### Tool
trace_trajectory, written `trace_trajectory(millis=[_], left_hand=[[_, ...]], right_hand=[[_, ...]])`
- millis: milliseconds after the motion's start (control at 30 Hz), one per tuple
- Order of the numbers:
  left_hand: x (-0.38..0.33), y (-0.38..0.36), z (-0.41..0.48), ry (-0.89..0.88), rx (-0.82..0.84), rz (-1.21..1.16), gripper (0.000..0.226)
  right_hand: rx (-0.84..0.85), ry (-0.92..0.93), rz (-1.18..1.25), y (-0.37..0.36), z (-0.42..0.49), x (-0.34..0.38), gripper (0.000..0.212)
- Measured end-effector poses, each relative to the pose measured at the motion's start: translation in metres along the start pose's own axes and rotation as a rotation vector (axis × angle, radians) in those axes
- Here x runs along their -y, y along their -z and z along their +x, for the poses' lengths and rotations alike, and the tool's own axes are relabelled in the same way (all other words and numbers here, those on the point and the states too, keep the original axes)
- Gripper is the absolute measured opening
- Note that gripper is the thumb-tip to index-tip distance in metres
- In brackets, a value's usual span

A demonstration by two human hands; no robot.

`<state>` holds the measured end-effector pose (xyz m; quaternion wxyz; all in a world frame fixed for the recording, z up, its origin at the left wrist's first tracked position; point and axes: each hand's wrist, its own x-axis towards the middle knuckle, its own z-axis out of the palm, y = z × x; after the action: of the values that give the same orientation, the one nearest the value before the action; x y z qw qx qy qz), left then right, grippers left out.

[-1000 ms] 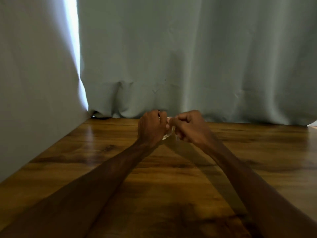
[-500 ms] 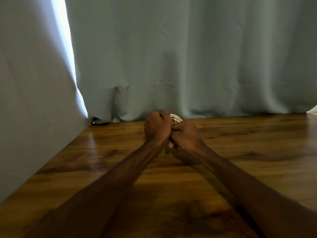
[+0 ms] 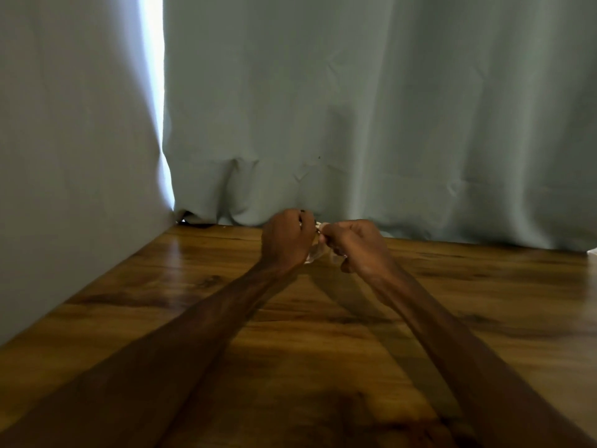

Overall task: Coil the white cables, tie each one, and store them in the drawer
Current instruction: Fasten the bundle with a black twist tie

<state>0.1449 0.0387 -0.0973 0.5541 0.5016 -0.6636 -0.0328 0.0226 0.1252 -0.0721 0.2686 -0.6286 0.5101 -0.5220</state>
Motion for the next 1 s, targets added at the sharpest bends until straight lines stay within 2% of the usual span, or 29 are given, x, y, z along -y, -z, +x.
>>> trace_trajectory(millis=[67, 133, 200, 300, 467, 567, 667, 800, 900, 1000], left_hand=[[-0.001, -0.002, -0.004, -0.06, 0.022, 0.025, 0.037], [-0.003, -0.004, -0.008, -0.091, 0.053, 0.029, 0.037], [-0.005, -0.006, -0.009, -0.102, 0.088, -0.002, 0.041], [-0.009, -0.008, -0.012, -0.106, 0.141, -0.067, 0.045], [-0.008, -0.013, -0.023, -0.118, 0.188, -0.094, 0.04], [-0.008, -0.014, -0.022, -0.111, 0.192, -0.106, 0.042], [-0.01, -0.016, -0.024, -0.125, 0.226, -0.126, 0.039], [-0.016, -0.018, -0.028, -0.11, 0.255, -0.242, 0.044], [-0.021, -0.019, -0.031, -0.15, 0.293, -0.323, 0.039], [-0.02, -0.017, -0.033, -0.218, 0.32, -0.292, 0.033]], right_hand=[[-0.02, 0.031, -0.059, 0.007, 0.001, 0.001, 0.035], [-0.072, 0.041, -0.011, 0.013, 0.002, 0.001, 0.027], [-0.101, -0.026, 0.204, 0.017, 0.001, 0.002, 0.019], [-0.077, -0.11, 0.487, 0.02, 0.002, -0.004, 0.017], [0.027, -0.215, 0.699, 0.03, 0.008, -0.01, 0.03], [0.046, -0.153, 0.648, 0.035, 0.01, -0.014, 0.023], [0.014, -0.113, 0.513, 0.038, 0.009, -0.015, 0.031], [-0.061, -0.084, 0.456, 0.045, 0.01, -0.013, 0.024], [-0.096, -0.066, 0.419, 0.049, 0.011, -0.016, 0.017], [-0.072, -0.052, 0.263, 0.049, 0.013, -0.023, 0.016]])
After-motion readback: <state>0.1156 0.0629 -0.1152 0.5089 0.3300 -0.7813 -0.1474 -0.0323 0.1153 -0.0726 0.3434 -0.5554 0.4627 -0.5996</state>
